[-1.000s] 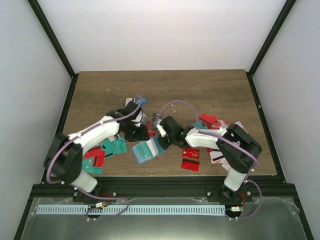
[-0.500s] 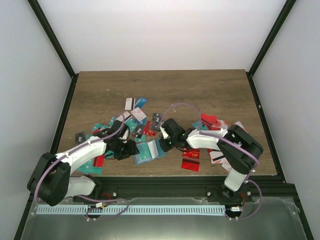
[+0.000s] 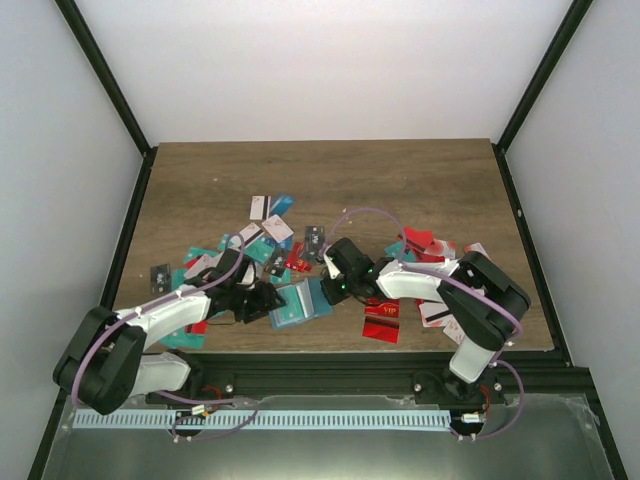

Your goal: Put the credit cards into the card holder

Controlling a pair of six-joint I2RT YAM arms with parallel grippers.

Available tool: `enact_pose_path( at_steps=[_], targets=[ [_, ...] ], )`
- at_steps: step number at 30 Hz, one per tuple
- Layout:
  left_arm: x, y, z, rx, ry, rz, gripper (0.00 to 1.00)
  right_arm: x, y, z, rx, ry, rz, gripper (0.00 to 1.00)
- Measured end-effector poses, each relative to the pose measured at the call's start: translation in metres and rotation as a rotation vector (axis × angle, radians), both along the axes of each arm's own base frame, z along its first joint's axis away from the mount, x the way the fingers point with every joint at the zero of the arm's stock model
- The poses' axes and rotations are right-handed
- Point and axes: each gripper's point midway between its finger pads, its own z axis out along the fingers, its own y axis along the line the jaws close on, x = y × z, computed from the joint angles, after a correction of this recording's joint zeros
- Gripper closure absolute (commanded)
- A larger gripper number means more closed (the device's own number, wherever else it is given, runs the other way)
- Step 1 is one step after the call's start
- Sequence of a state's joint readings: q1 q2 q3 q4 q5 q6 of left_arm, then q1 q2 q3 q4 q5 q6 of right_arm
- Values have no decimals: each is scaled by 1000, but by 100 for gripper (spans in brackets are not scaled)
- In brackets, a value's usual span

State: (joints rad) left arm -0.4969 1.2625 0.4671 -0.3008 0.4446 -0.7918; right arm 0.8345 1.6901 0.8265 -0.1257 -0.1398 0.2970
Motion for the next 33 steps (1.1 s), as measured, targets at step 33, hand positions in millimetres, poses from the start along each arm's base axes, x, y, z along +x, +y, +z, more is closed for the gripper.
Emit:
enact_pose_path(
  at_steps=[33],
  targets=[
    [36,-57,47,-131,-82,-67,54,-10,5,0,41,64,19,99]
  ],
)
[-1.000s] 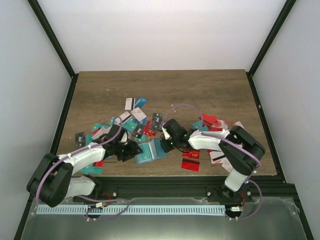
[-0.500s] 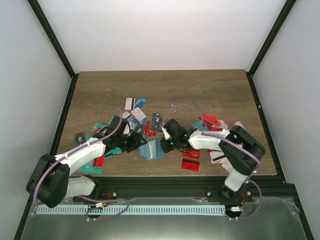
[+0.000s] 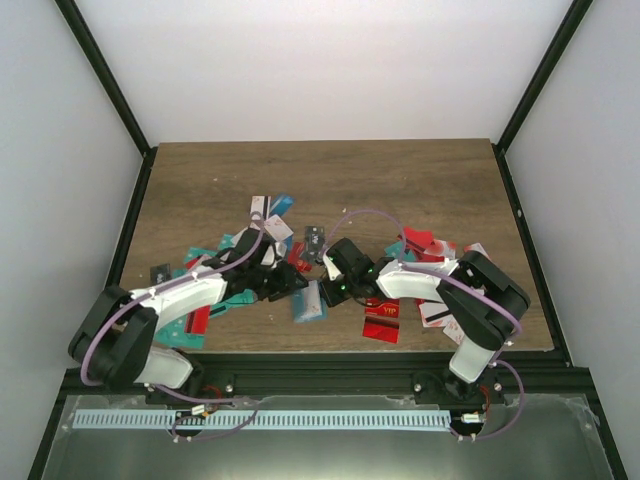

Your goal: Put the credit cards into the card holder

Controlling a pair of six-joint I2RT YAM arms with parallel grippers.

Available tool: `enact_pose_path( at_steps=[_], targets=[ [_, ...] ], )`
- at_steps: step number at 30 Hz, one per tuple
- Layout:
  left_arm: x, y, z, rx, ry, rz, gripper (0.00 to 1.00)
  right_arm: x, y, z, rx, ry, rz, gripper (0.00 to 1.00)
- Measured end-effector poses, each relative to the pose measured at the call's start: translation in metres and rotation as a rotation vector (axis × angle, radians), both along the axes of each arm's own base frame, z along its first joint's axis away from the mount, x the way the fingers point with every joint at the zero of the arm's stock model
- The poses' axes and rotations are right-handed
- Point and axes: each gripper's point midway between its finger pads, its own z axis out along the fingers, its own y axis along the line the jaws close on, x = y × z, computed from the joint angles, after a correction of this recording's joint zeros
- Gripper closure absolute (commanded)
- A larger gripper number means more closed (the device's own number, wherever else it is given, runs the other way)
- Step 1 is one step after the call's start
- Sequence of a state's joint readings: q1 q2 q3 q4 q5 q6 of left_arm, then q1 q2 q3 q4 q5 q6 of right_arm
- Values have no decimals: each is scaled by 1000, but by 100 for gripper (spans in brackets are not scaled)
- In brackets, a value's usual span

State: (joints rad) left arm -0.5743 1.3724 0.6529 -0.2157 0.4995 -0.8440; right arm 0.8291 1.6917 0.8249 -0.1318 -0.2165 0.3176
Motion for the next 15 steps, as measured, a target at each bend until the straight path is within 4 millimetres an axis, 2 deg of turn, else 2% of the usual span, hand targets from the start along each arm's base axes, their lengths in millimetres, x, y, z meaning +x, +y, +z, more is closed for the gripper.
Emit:
enact_pose_path(
  at_steps=[5,9,15],
  targets=[
    [5,-21,-3,-10,-1,-46,63,-2,1,0,11,19,-10,99],
    [5,-33,-15,8,17,-79,72,-4,2,0,24,37,-19,99],
    [6,-30,-30,83,33,-78,86,-3,0,0,50,58,-43,99]
  ],
)
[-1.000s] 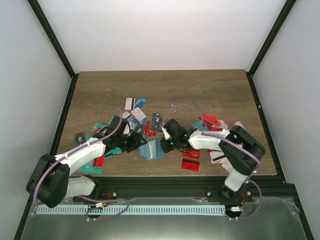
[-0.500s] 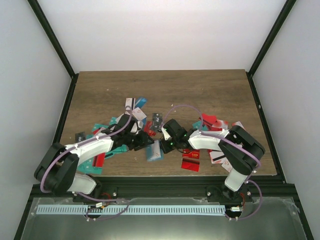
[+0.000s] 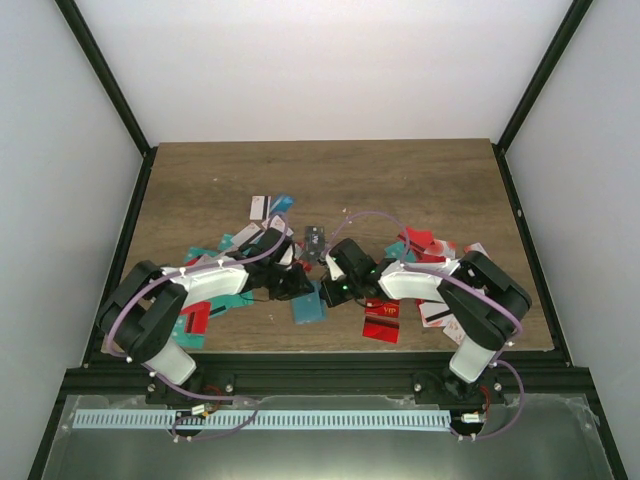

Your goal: Put the credit cards into the card holder

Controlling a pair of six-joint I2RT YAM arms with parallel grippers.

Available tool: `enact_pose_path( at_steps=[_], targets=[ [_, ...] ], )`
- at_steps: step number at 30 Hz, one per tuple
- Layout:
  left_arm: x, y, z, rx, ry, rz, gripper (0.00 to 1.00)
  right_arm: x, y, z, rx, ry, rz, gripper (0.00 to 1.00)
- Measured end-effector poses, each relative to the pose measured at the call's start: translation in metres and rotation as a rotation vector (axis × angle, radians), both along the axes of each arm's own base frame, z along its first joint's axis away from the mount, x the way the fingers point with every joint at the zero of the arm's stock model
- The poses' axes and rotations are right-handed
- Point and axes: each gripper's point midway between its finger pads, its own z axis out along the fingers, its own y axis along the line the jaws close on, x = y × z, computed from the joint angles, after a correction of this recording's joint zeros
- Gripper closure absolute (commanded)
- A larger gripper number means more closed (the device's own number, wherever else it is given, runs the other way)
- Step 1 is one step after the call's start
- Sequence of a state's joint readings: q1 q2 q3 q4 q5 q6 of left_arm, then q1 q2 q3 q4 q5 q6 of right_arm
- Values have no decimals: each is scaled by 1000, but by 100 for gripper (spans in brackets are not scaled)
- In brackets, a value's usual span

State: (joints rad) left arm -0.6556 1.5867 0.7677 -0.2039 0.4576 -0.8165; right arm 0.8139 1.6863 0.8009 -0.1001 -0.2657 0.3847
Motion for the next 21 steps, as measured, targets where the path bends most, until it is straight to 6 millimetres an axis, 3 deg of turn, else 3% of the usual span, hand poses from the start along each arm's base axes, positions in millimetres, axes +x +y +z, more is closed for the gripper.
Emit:
enact_pose_path(
  at_steps=[6,15,21],
  targets=[
    [1,14,-11,86,-5,25,96,0,-2,0,7,20,-20,99],
    [2,17,-15,125,-5,33,96,-3,-8,8,7,55,-63,99],
    [2,17,-15,126,-5,32,96,-9,-1,22,66,79,-46,96]
  ],
)
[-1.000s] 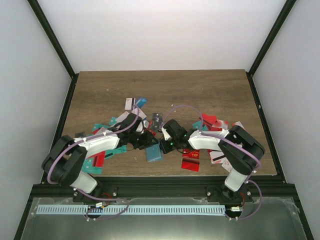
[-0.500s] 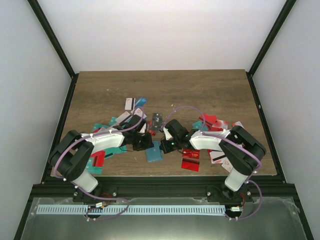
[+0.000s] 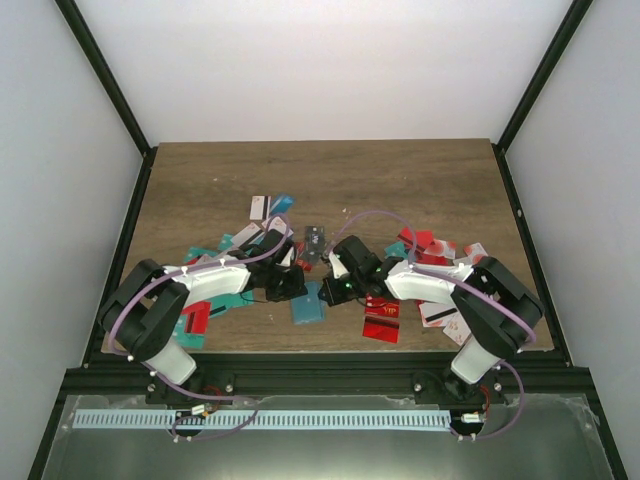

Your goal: Put the credit cards into the card holder

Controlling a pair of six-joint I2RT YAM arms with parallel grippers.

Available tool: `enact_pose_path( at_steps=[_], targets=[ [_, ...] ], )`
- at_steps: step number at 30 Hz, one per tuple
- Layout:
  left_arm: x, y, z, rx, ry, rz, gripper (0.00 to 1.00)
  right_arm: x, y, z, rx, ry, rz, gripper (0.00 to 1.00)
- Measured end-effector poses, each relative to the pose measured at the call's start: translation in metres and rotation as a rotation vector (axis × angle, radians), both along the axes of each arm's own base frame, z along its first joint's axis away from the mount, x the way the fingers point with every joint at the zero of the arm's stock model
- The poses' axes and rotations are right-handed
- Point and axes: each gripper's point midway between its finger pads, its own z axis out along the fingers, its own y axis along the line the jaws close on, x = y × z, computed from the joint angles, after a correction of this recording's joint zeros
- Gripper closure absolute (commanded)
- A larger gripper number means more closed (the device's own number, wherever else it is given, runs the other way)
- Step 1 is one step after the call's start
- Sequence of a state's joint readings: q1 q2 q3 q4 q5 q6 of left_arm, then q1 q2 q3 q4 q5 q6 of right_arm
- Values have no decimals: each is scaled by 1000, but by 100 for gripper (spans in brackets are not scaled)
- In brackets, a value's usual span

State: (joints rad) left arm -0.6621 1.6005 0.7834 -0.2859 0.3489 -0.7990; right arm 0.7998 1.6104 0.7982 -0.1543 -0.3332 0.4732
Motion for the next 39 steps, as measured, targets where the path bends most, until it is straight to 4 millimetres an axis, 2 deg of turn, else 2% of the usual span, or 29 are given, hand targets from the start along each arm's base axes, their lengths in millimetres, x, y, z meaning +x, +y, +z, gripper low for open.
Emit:
enact_pose_path(
  at_steps=[2,5,6,8,12,16,21,23,25,32,35,39],
  targets=[
    [0,0,0,-1,0,-1,96,-3,3,2,20,18,11,90],
    [0,-1,0,-1,-1,-3,96,-8,10,7,63,47,29,70],
    [0,-1,0,-2,-1,-4,96,-11,14,10,89,57,46,67],
    [0,-1,1,-5,-2,-5,96,-15,21,17,137,80,63,62],
    [-1,-2,1,-15,-5,-8,96,-20,32,29,215,110,90,62],
    [-2,-3,2,-32,-16,-12,96,-19,30,36,228,114,84,65],
    [-6,-3,3,-56,-22,-21,95,-12,17,70,262,18,59,77],
    [-8,-4,4,-64,-18,-26,95,-15,11,78,274,-13,53,82],
    [-9,-5,6,-72,-16,-30,95,-23,1,74,278,-9,40,86],
    [-11,-8,12,-88,-2,-41,94,-57,-14,29,294,133,41,99],
    [-8,-11,17,-94,-6,-44,94,-64,-11,22,338,175,46,99],
    [-8,-11,18,-94,-5,-44,94,-66,-4,22,415,202,51,99]
  ],
)
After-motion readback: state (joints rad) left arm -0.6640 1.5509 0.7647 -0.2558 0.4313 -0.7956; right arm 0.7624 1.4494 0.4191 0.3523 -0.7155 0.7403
